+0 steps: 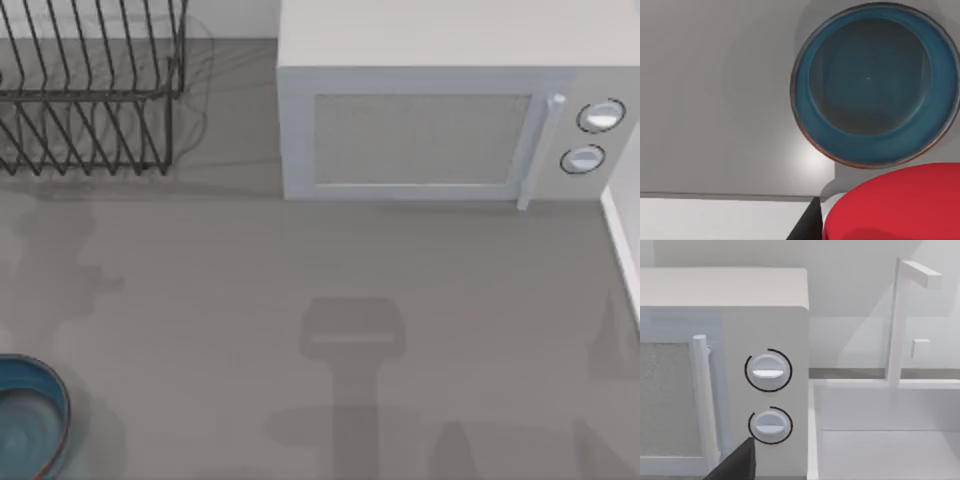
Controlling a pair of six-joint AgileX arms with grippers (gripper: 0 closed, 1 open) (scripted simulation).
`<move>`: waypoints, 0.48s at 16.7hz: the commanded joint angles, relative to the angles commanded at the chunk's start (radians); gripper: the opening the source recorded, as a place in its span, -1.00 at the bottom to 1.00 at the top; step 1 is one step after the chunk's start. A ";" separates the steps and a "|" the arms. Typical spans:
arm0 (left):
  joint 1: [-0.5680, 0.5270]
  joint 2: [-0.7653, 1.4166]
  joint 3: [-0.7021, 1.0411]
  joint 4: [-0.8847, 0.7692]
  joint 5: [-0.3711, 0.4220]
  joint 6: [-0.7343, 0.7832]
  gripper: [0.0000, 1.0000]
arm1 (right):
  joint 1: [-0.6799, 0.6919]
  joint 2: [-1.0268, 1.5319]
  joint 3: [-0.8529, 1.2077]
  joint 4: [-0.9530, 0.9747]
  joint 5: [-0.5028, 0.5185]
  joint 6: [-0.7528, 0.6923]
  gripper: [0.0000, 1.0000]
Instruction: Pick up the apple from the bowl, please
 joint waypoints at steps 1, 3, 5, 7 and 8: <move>-0.001 -0.008 0.043 -0.043 0.000 -0.001 -1.00 | 0.000 0.000 0.000 0.000 0.000 0.000 1.00; -0.003 -0.020 0.099 -0.100 0.000 -0.003 -1.00 | 0.000 0.000 0.000 0.000 0.000 0.000 1.00; -0.003 -0.024 0.113 -0.114 0.000 -0.004 -1.00 | 0.000 0.000 0.000 0.000 0.000 0.000 1.00; -0.003 -0.024 0.113 -0.114 0.000 -0.004 -1.00 | 0.000 0.000 0.000 0.000 0.000 0.000 1.00; 0.001 -0.021 0.110 -0.112 0.000 -0.002 -1.00 | 0.000 0.000 0.000 0.000 0.000 0.000 1.00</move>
